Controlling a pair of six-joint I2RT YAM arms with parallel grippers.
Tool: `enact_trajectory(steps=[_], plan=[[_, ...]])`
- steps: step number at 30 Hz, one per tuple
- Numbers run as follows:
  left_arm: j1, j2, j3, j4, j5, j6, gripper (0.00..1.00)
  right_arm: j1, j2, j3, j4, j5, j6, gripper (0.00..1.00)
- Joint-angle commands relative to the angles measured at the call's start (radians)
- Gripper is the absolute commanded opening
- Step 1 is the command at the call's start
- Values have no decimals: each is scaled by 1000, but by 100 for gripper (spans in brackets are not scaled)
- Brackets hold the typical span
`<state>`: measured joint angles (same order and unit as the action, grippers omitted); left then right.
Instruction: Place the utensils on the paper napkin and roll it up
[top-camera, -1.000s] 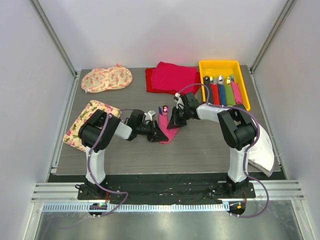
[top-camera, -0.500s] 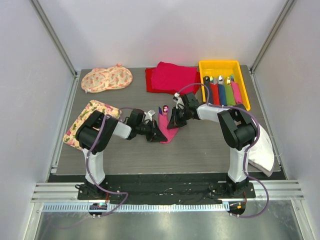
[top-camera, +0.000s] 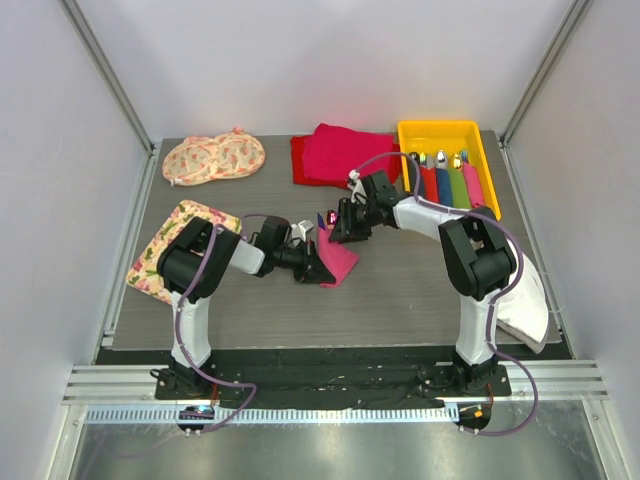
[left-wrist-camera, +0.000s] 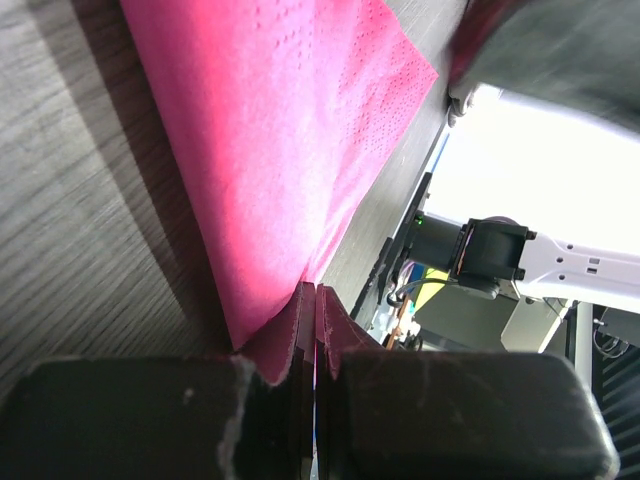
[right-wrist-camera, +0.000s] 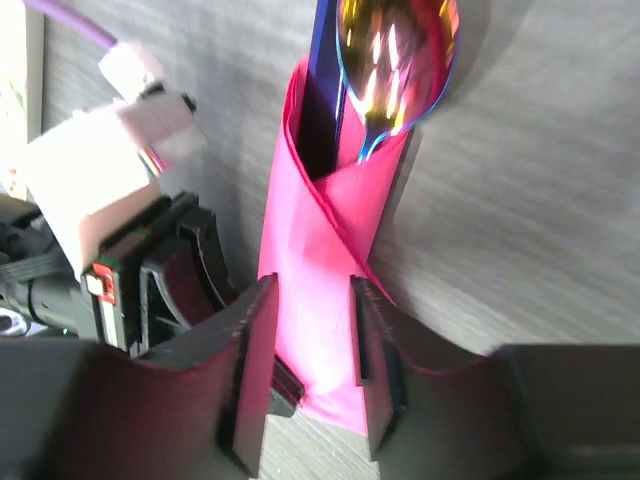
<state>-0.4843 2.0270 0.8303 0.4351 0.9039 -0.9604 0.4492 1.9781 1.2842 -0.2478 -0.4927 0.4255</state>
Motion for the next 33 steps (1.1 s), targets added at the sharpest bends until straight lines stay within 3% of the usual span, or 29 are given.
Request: enact_trajectory(steps=[1, 4, 7, 18, 25, 27, 33], plan=[[-5, 55, -42, -114, -115, 68, 2, -4, -7, 63, 8, 62, -5, 52], [-5, 55, -39, -108, -111, 65, 2, -6, 30, 87, 4, 72, -19, 62], [-5, 55, -39, -108, -111, 65, 2, -7, 67, 101, 2, 60, -24, 63], [-5, 62, -39, -102, -111, 60, 2, -6, 125, 47, 36, -20, 9, 51], [-5, 61, -36, -99, -112, 57, 2, 8, 128, 1, 50, -14, 16, 48], [-4, 61, -34, -101, -112, 57, 2, 8, 131, -3, 51, -6, 15, 45], [-2, 59, -26, -108, -114, 60, 2, 9, 140, -8, 47, 20, 9, 14]])
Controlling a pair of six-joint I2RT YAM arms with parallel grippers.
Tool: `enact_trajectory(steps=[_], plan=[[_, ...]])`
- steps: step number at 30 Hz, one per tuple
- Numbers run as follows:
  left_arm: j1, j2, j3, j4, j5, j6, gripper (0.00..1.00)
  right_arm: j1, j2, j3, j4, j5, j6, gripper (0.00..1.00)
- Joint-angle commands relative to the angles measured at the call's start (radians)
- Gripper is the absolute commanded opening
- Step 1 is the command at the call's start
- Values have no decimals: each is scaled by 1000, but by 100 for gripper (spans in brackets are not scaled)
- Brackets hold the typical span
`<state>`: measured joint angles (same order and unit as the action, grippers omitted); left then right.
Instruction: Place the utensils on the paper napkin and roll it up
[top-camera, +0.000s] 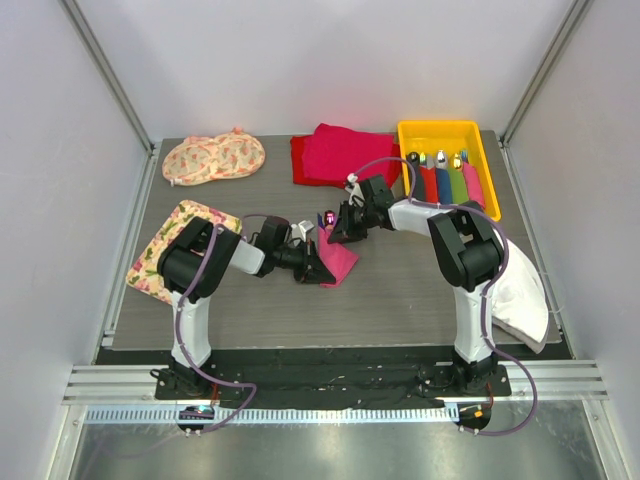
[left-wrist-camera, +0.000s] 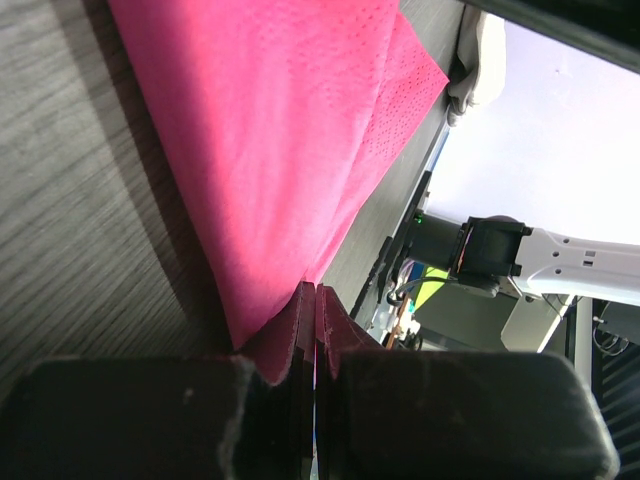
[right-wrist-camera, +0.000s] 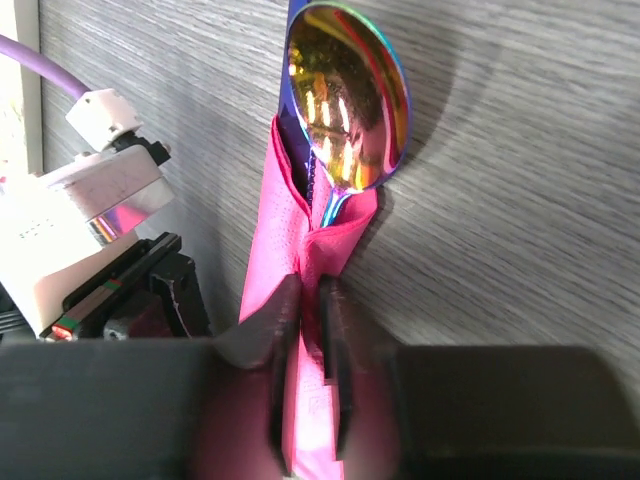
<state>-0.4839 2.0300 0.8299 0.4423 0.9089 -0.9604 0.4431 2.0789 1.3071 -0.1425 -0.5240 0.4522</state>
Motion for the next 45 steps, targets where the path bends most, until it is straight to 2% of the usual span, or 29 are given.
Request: enact_trajectory(steps=[1, 2, 5, 9, 14, 16, 17, 18, 19, 23, 26, 28, 31, 33, 34, 36, 38, 39, 43, 45], plan=[[-2, 52, -20, -117, -120, 61, 3, 14, 40, -31, -60, 47, -20, 8], [-1, 44, -15, -120, -120, 64, 3, 14, 38, -29, -60, 45, -23, 1], [5, 3, -3, -125, -119, 68, 6, 14, 27, -31, -49, 32, -23, 1], [18, -106, 44, -180, -120, 123, 22, 5, -22, -29, -8, 10, -15, 1], [41, -283, 155, -420, -134, 300, 41, -4, -66, -25, 37, -14, -9, 1], [79, -352, 195, -538, -145, 396, 56, -10, -80, -23, 47, -33, 6, 1], [97, -372, 228, -569, -146, 423, 81, -14, -83, -23, 58, -36, 12, 1], [137, -411, 245, -603, -156, 454, 94, -14, -88, -26, 63, -37, 16, 1], [157, -430, 264, -643, -162, 527, 98, -15, -100, -31, 67, -39, 23, 1], [243, -519, 377, -828, -267, 721, 100, -14, -137, -54, 110, -56, 51, 1], [295, -612, 388, -779, -393, 825, 100, -15, -164, -66, 129, -59, 60, 1], [310, -689, 351, -708, -491, 842, 100, -15, -177, -69, 132, -64, 60, 1], [311, -749, 278, -617, -557, 858, 100, -14, -195, -68, 132, -74, 59, 1], [314, -766, 273, -675, -597, 844, 100, -14, -209, -65, 132, -85, 63, 1], [317, -763, 285, -701, -584, 845, 100, -15, -215, -59, 130, -93, 63, 1], [346, -761, 278, -731, -443, 823, 100, -15, -230, -48, 126, -114, 59, 1], [378, -783, 220, -673, -296, 760, 100, -15, -243, -25, 112, -134, 57, 1], [380, -790, 197, -644, -268, 693, 100, -15, -262, -8, 106, -151, 56, 1], [389, -847, 80, -446, -142, 571, 100, -15, -324, 43, 78, -191, 42, 1], [390, -892, -4, -283, -111, 520, 100, -15, -348, 60, 72, -205, 45, 1]])
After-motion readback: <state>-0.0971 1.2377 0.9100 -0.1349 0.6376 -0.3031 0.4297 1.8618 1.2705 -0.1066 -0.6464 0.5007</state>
